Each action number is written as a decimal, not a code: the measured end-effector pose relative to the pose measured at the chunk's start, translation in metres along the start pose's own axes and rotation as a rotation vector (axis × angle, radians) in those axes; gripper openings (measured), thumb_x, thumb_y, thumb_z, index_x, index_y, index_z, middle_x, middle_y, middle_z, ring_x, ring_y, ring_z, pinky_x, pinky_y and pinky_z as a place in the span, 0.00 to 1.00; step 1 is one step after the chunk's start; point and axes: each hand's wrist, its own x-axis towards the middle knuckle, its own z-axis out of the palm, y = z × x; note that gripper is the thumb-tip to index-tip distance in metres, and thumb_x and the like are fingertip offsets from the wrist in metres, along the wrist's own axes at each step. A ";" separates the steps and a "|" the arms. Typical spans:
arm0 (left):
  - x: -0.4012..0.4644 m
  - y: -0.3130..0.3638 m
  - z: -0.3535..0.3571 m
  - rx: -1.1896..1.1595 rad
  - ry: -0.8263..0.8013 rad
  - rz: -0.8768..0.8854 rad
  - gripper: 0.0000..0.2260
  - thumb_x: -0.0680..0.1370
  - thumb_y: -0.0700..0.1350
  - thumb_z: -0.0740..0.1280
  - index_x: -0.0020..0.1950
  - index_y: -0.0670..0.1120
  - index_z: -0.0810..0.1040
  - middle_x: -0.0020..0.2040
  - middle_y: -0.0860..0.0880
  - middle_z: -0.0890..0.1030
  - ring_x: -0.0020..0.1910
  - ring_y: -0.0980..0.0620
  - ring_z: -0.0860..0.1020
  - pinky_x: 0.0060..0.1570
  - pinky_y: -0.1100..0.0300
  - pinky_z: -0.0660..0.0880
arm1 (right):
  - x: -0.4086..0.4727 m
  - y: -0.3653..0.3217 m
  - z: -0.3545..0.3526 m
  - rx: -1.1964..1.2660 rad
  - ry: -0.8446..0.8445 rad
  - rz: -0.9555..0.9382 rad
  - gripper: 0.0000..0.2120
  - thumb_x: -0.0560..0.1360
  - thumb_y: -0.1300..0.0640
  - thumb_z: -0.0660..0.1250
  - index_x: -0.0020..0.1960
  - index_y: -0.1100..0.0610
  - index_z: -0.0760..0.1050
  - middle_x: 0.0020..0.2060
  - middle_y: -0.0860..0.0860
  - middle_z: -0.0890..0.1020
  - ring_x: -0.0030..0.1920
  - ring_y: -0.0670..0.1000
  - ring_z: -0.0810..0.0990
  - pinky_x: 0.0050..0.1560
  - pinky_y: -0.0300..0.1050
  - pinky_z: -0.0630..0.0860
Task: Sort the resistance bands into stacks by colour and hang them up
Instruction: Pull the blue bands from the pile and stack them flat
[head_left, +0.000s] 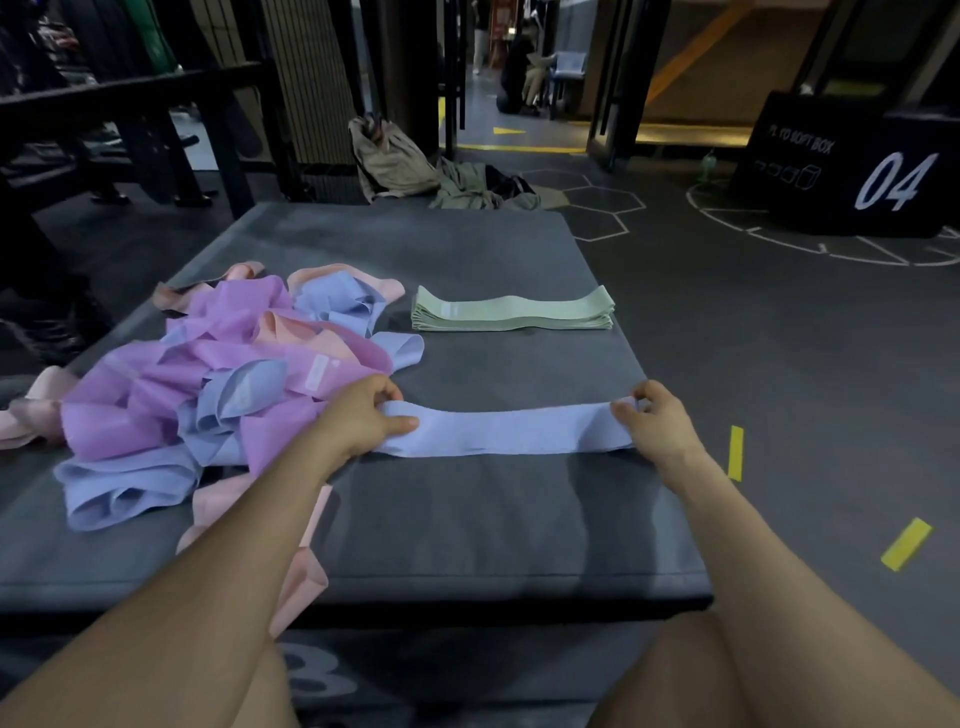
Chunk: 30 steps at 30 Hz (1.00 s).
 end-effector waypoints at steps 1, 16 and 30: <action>0.000 -0.001 0.001 -0.012 0.003 -0.007 0.09 0.71 0.43 0.73 0.44 0.46 0.74 0.44 0.48 0.76 0.43 0.50 0.73 0.45 0.57 0.70 | 0.000 -0.001 0.000 -0.051 0.011 -0.011 0.03 0.75 0.63 0.63 0.48 0.59 0.72 0.42 0.55 0.73 0.42 0.55 0.71 0.40 0.43 0.68; 0.033 0.045 -0.006 0.148 0.509 0.226 0.09 0.73 0.35 0.66 0.49 0.47 0.80 0.46 0.49 0.81 0.46 0.47 0.77 0.45 0.57 0.72 | 0.029 -0.043 -0.017 -0.169 0.262 -0.138 0.08 0.71 0.65 0.67 0.43 0.55 0.82 0.37 0.55 0.80 0.43 0.55 0.77 0.42 0.40 0.68; 0.044 0.013 0.029 0.446 0.400 0.103 0.07 0.75 0.38 0.61 0.46 0.45 0.78 0.51 0.42 0.80 0.50 0.39 0.78 0.49 0.51 0.73 | 0.035 -0.004 -0.005 -0.183 0.304 -0.001 0.13 0.75 0.65 0.58 0.51 0.63 0.80 0.49 0.61 0.82 0.46 0.59 0.76 0.43 0.42 0.69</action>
